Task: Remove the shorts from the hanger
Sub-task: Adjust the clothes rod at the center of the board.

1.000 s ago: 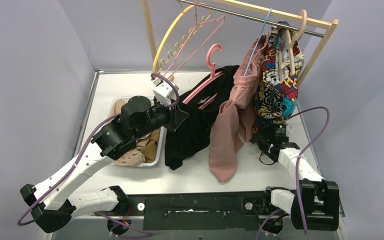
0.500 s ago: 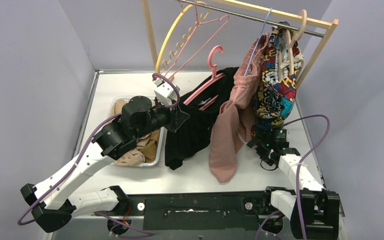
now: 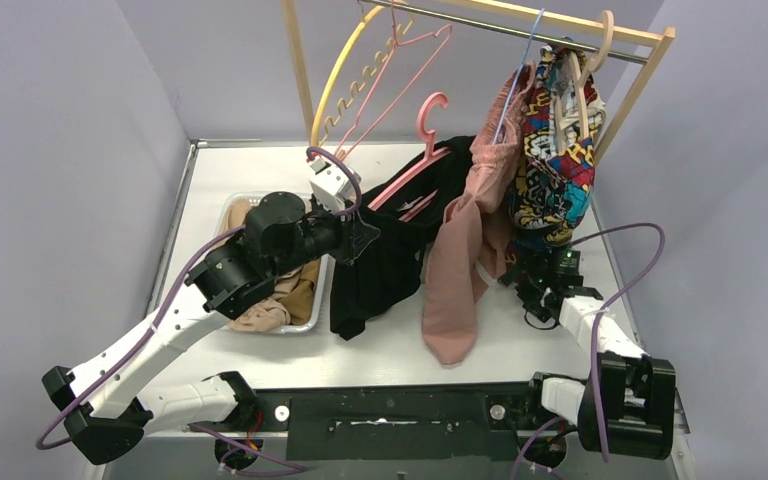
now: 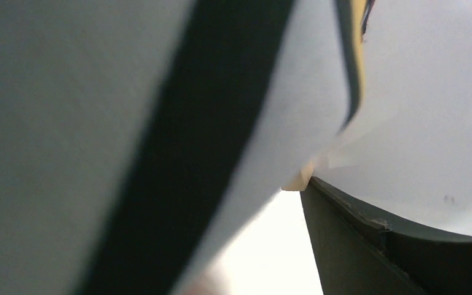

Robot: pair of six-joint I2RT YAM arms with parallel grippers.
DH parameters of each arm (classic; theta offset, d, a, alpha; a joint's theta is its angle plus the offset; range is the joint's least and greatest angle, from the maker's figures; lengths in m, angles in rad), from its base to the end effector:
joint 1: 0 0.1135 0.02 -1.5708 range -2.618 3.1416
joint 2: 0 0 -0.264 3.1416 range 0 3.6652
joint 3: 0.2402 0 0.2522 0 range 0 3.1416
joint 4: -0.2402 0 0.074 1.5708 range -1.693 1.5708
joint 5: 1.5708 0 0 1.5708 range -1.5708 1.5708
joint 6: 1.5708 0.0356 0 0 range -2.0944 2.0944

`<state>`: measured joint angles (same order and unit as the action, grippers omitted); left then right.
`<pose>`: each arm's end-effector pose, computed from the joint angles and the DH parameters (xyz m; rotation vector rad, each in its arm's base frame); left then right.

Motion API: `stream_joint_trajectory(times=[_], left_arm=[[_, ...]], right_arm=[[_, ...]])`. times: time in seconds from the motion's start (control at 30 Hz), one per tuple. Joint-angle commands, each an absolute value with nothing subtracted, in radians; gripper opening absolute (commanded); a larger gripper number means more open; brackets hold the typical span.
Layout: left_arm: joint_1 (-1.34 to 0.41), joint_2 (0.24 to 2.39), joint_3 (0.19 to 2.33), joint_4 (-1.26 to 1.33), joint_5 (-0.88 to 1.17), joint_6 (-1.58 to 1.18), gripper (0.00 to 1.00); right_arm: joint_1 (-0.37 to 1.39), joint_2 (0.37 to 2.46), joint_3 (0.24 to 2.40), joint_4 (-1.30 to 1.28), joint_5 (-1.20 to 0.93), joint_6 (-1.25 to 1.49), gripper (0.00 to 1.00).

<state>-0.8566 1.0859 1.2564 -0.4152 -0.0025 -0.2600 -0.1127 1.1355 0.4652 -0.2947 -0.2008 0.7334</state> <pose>0.1537 -0.1771 0.4212 0.5530 1.8046 -0.7789 0.1994 -0.0154 0.1582 0.9856 2.3869 0.4939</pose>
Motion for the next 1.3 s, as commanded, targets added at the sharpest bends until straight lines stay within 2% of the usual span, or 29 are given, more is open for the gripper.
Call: stream_joint_trajectory(times=[0.0,0.27,0.43,0.57,0.7,0.93,1.13,1.27], left_arm=[[-0.864,1.083,1.304,-0.311,0.029,-0.27,0.0],[-0.868,1.063,1.27,-0.325,0.052,-0.284,0.0],[-0.869,1.041,1.242,-0.335,0.045,-0.294,0.0],[-0.871,1.007,1.194,-0.313,0.027,-0.301,0.0],[-0.871,0.964,1.157,-0.315,0.015,-0.27,0.0],[-0.872,0.879,1.06,-0.289,0.075,-0.273,0.0],[-0.873,0.801,0.994,-0.272,0.096,-0.285,0.0],[-0.872,0.777,0.971,-0.28,0.098,-0.298,0.0]], right_arm=[[-0.164,1.204,0.523,-0.118,-0.232,0.678,0.88],[-0.257,1.383,0.676,-0.065,-0.363,0.601,0.84],[-0.291,1.379,0.692,-0.114,-0.456,0.552,0.86],[-0.291,1.224,0.623,-0.225,-0.466,0.535,0.91],[-0.292,0.965,0.551,-0.399,-0.407,0.554,0.95],[-0.286,0.514,0.593,-0.634,-0.475,0.641,0.94],[-0.287,0.388,0.721,-0.524,-0.924,0.563,0.89],[-0.285,0.429,0.849,-0.472,-1.072,0.539,0.88]])
